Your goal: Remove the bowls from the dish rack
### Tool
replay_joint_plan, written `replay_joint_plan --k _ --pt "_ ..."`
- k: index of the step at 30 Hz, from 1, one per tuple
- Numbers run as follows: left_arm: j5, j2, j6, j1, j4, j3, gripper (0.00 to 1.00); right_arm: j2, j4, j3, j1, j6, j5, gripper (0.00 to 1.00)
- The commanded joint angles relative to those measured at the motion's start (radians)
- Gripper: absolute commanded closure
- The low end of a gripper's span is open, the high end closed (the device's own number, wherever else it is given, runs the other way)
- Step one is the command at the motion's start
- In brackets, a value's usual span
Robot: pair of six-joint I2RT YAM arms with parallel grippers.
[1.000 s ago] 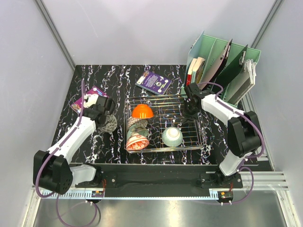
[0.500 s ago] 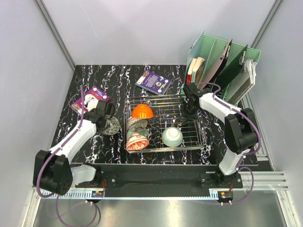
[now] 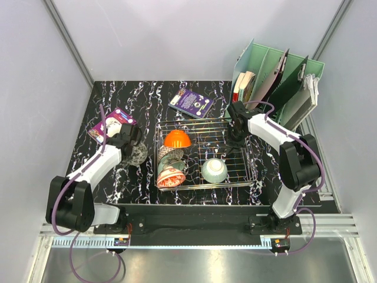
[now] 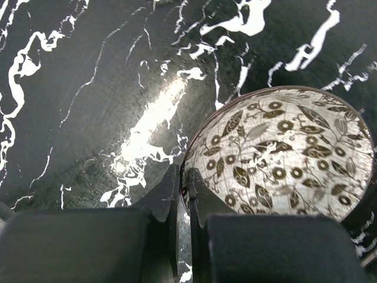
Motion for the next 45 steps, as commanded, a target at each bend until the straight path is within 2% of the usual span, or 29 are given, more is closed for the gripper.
replay_joint_plan --k 1,7,8,11,12,20,35,41,45 --pt "0.006 0.035 -0.007 0.005 0.028 -0.016 0.92 0.012 -0.036 0.054 -0.005 0.008 0.020 0.94" --pt "0.026 0.022 -0.007 0.007 0.022 0.003 0.72 0.021 -0.067 0.077 -0.005 0.020 0.040 0.93" --pt "0.022 0.016 -0.007 0.007 0.016 0.015 0.61 0.020 -0.069 0.079 -0.005 0.022 0.036 0.91" --pt "0.002 -0.001 -0.006 0.007 -0.007 0.038 0.46 0.015 -0.073 0.088 -0.005 0.038 0.039 0.86" --pt "-0.004 -0.006 -0.003 0.005 -0.011 0.041 0.44 0.015 -0.073 0.094 -0.005 0.045 0.039 0.85" --pt "0.013 0.049 0.008 0.007 -0.011 0.060 0.43 0.024 -0.089 0.122 -0.005 0.051 0.030 0.84" --pt "0.045 0.172 -0.067 0.007 0.020 0.055 0.48 0.069 -0.115 0.152 -0.005 0.008 0.031 0.85" --pt "0.045 0.259 -0.082 0.007 0.037 0.121 0.49 0.095 -0.121 0.171 -0.005 0.002 0.008 0.85" --pt "0.051 0.356 -0.075 0.007 0.034 0.233 0.51 0.108 -0.128 0.188 -0.005 -0.001 0.005 0.85"
